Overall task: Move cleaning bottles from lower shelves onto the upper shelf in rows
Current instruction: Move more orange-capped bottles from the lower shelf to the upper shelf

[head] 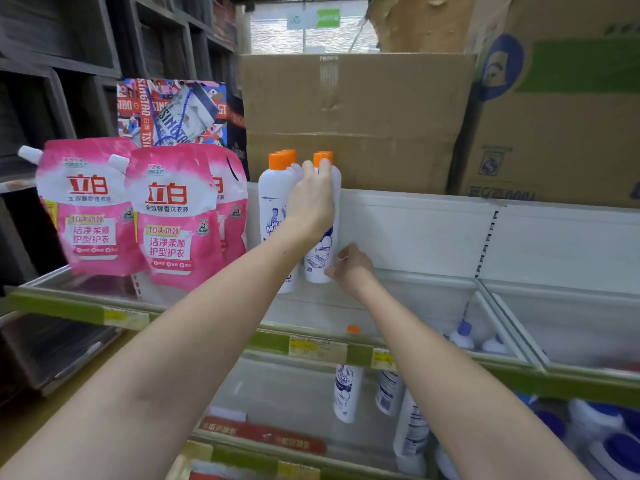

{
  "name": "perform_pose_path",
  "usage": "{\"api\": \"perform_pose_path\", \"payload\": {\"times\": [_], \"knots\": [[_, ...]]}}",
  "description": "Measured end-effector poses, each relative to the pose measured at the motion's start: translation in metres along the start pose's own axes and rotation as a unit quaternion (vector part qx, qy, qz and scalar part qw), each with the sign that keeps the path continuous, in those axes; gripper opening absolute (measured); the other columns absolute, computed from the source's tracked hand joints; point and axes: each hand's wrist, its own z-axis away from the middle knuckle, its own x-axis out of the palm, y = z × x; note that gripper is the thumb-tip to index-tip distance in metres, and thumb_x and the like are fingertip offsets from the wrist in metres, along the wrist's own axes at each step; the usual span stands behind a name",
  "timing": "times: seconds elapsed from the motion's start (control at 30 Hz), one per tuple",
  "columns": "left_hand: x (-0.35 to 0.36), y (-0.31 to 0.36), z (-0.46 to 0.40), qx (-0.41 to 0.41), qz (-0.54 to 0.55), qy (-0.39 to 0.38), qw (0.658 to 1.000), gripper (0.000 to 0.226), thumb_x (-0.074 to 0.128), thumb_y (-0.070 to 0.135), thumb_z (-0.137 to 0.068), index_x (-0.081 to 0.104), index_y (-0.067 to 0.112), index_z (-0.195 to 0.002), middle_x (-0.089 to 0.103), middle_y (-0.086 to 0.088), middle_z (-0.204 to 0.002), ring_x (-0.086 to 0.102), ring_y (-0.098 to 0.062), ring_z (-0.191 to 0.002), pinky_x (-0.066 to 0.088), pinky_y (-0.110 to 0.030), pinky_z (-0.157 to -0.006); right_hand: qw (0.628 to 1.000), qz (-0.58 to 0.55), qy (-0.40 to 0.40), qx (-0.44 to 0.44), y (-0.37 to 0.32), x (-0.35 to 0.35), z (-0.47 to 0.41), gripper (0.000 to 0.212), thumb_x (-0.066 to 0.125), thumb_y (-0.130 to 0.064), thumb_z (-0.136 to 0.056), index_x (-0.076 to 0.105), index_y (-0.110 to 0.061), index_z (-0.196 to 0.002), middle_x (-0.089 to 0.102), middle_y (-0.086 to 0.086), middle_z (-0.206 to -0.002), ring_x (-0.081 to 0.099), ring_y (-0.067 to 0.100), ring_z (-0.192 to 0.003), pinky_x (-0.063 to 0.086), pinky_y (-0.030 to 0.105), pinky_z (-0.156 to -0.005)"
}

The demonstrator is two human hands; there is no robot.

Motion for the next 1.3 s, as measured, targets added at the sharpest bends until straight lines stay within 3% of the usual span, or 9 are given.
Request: {"api": "perform_pose_path", "payload": {"times": [0.17,0.23,0.37,0.53,0.73,0.83,1.0,1.17,1.3], "knots": [[0.019,0.011,0.018,0.052,0.010,-0.089,0.995,0.012,0.049,0.004,-0.091,0.048,0.011,-0.101,0.053,-0.005,-0.084,0.053,-0.032,-0.077,0.035,-0.034,-0.055,1.000,-0.014,0.021,0.003,0.029,-0.022,0.020,0.024,0.070,-0.015,-0.086,0.056,-0.015,-0.105,0.064,0.008,-0.103,0.062,0.028,-0.095,0.049,0.030,-0.074],[0.035,0.020,0.026,0.066,0.032,-0.136,0.988,0.003,0.051,0.011,-0.091,0.048,0.010,-0.093,0.061,-0.012,-0.095,0.057,-0.034,-0.087,0.043,-0.035,-0.064,0.999,0.001,0.051,0.005,0.046,-0.038,0.030,0.024,0.073,-0.016,-0.085,0.059,-0.014,-0.104,0.068,0.010,-0.104,0.063,0.028,-0.097,0.046,0.028,-0.075],[0.065,0.051,0.041,0.096,0.061,-0.207,0.972,0.020,0.056,0.019,-0.090,0.059,0.009,-0.107,0.063,-0.015,-0.112,0.060,-0.037,-0.101,0.047,-0.036,-0.078,0.994,0.007,0.103,0.043,0.079,-0.082,0.054,0.020,0.074,-0.012,-0.083,0.057,-0.018,-0.090,0.068,0.008,-0.098,0.065,0.031,-0.100,0.051,0.034,-0.081],[0.088,0.114,0.057,0.157,0.136,-0.255,0.945,0.013,0.058,0.020,-0.093,0.061,0.010,-0.101,0.066,-0.012,-0.105,0.060,-0.033,-0.095,0.051,-0.038,-0.077,0.979,0.058,0.175,0.089,0.119,-0.150,0.094,0.013,0.066,-0.009,-0.085,0.059,-0.020,-0.088,0.070,0.008,-0.097,0.065,0.030,-0.096,0.047,0.031,-0.078],[0.095,0.200,0.085,0.223,0.208,-0.292,0.906,0.010,0.059,0.016,-0.092,0.064,0.008,-0.094,0.065,-0.010,-0.094,0.062,-0.031,-0.091,0.054,-0.040,-0.079,0.950,0.086,0.273,0.125,0.169,-0.224,0.148,0.007,0.061,-0.012,-0.088,0.059,-0.018,-0.089,0.062,0.003,-0.087,0.064,0.034,-0.100,0.050,0.040,-0.090],[0.094,0.248,0.100,0.262,0.201,-0.306,0.893,0.012,0.060,0.018,-0.091,0.066,0.008,-0.090,0.066,-0.009,-0.090,0.063,-0.030,-0.088,0.053,-0.035,-0.074,0.944,0.094,0.280,0.149,0.197,-0.258,0.176,0.005,0.063,-0.010,-0.089,0.063,-0.011,-0.094,0.059,0.001,-0.083,0.063,0.033,-0.098,0.047,0.036,-0.084],[0.095,0.321,0.135,0.307,0.201,-0.327,0.871,0.008,0.060,0.019,-0.088,0.066,0.013,-0.087,0.064,-0.009,-0.092,0.063,-0.031,-0.091,0.049,-0.033,-0.074,0.941,0.089,0.261,0.194,0.262,-0.300,0.223,0.006,0.063,-0.010,-0.089,0.066,-0.009,-0.094,0.070,0.013,-0.098,0.064,0.033,-0.099,0.048,0.035,-0.082],[0.099,0.395,0.180,0.350,0.196,-0.356,0.844,0.020,0.063,0.025,-0.086,0.053,0.018,-0.070,0.060,-0.008,-0.081,0.060,-0.033,-0.079,0.047,-0.033,-0.067,0.939,0.074,0.224,0.249,0.325,-0.336,0.266,0.013,0.061,-0.010,-0.090,0.058,-0.015,-0.079,0.064,0.011,-0.086,0.064,0.037,-0.091,0.050,0.038,-0.074],[0.112,0.448,0.214,0.393,0.145,-0.373,0.828,0.015,0.065,0.022,-0.088,0.057,0.014,-0.079,0.063,-0.013,-0.088,0.059,-0.033,-0.075,0.047,-0.035,-0.063,0.935,0.083,0.208,0.275,0.366,-0.364,0.287,0.013,0.063,-0.015,-0.092,0.064,-0.004,-0.098,0.069,0.015,-0.099,0.064,0.034,-0.094,0.051,0.040,-0.080]]}}
